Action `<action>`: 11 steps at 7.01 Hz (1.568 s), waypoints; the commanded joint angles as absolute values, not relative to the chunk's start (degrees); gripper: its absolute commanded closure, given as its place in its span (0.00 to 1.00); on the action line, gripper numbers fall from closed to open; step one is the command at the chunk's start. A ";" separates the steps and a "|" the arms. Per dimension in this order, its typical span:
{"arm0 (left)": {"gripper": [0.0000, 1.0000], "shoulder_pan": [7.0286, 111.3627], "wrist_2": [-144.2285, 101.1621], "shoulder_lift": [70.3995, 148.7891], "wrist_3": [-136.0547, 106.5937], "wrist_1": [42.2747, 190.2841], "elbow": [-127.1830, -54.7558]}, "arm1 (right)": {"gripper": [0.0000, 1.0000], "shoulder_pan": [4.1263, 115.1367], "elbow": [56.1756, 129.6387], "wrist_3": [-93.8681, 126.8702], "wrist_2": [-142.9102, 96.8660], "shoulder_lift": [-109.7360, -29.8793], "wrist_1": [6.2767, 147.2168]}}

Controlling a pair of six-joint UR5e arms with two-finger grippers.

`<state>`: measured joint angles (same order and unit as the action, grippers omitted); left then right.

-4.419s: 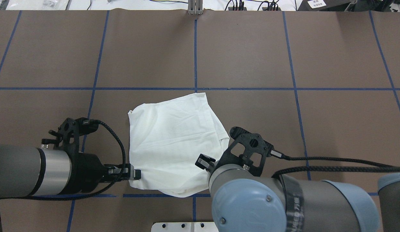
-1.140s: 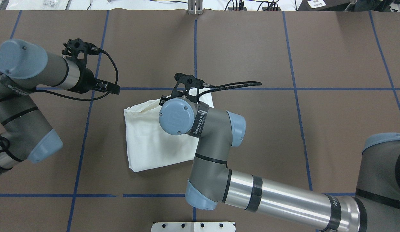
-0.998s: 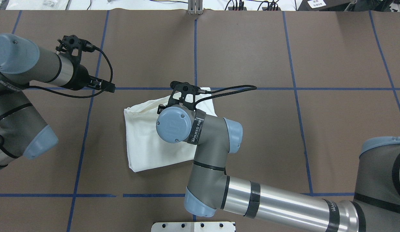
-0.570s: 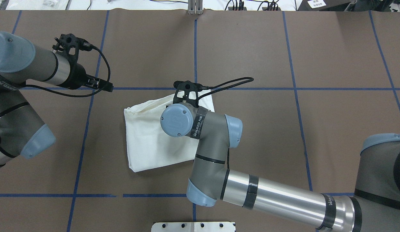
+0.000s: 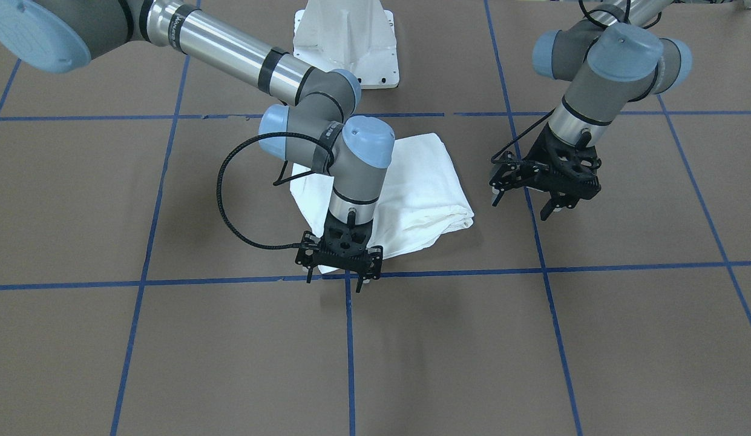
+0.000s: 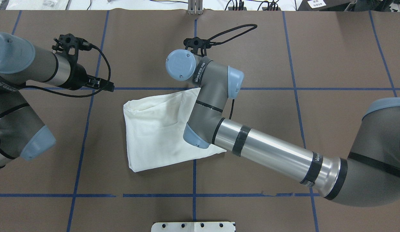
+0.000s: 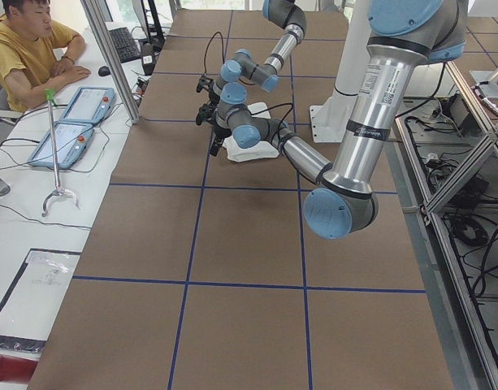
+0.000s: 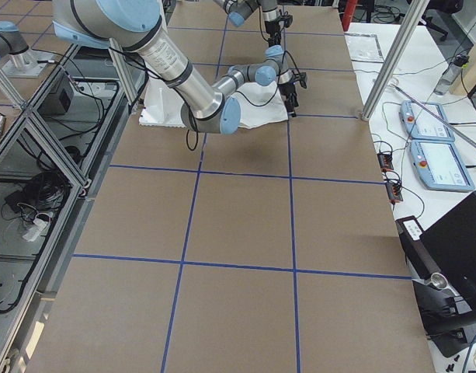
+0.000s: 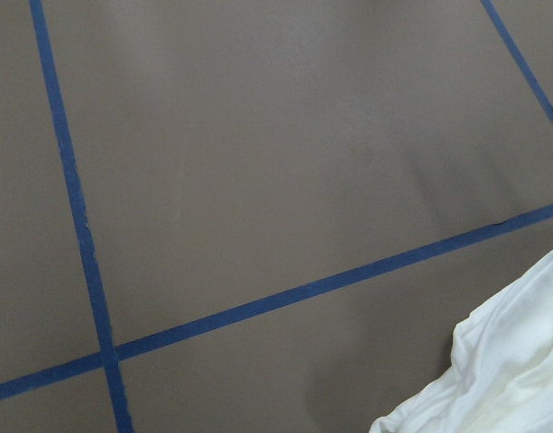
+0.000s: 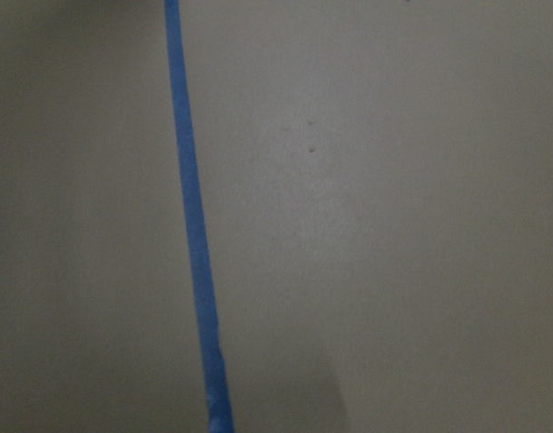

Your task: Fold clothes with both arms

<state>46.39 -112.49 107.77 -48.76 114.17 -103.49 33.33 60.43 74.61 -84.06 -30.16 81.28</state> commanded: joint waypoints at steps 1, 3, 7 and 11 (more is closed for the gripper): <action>0.00 40.39 -108.05 108.72 -56.82 113.12 -103.45 | 0.01 37.44 65.36 70.67 -91.03 -31.97 81.39; 0.00 33.24 -102.50 111.61 -61.68 109.09 -102.57 | 0.01 37.44 68.81 70.14 -91.67 -34.01 81.47; 0.00 30.14 -95.74 116.00 -64.95 105.73 -94.78 | 0.01 37.44 69.26 70.14 -91.76 -34.37 81.12; 0.00 42.34 -94.92 119.09 -57.42 107.05 -84.66 | 0.01 37.79 69.26 69.70 -91.93 -34.54 80.95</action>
<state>38.84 -94.99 118.80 -60.83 106.69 -87.14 37.75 69.25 69.78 -91.92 -34.43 81.02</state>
